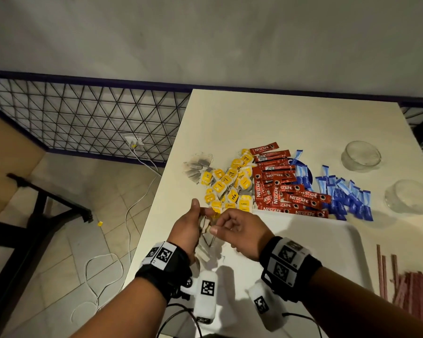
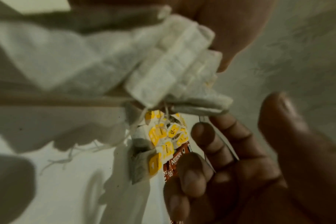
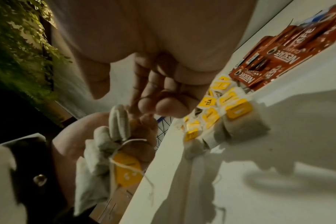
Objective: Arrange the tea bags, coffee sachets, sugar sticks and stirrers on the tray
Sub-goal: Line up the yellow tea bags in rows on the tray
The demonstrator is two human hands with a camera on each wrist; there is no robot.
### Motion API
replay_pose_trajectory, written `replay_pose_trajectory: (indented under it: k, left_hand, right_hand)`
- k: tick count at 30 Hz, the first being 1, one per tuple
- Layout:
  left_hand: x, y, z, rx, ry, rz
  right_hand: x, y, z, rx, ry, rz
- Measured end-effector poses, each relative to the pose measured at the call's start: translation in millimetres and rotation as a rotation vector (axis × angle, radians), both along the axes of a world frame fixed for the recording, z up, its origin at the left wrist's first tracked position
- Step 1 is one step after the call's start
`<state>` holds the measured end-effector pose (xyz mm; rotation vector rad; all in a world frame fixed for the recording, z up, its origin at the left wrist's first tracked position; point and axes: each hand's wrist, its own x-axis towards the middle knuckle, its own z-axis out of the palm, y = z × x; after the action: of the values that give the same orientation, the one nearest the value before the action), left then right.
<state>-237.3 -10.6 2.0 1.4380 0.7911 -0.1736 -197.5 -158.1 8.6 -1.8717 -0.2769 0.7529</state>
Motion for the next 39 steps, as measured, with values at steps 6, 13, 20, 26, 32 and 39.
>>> replay_pose_trajectory:
  k: [6, 13, 20, 26, 32, 39]
  left_hand:
    - [7.4, -10.2, 6.0, 0.167, -0.111, -0.049]
    - [9.4, -1.7, 4.5, -0.004, -0.063, 0.065]
    - [4.0, -7.7, 9.8, -0.217, -0.14, -0.076]
    - [11.8, -4.8, 8.3, -0.345, -0.155, 0.152]
    - [9.1, 10.1, 2.3, -0.215, -0.128, 0.294]
    - [1.8, -4.5, 22.5, -0.065, -0.178, -0.16]
  right_hand:
    - [3.3, 4.5, 1.5, -0.034, 0.073, 0.024]
    - [8.6, -8.7, 0.3, 0.091, 0.155, -0.05]
    - [14.3, -12.6, 0.4, 0.191, 0.145, -0.115]
    - [14.5, -16.5, 2.5, 0.155, 0.12, -0.084]
    - [14.3, -21.9, 7.5, 0.213, 0.067, -0.163]
    - [12.5, -16.1, 8.8, 0.265, 0.04, -0.161]
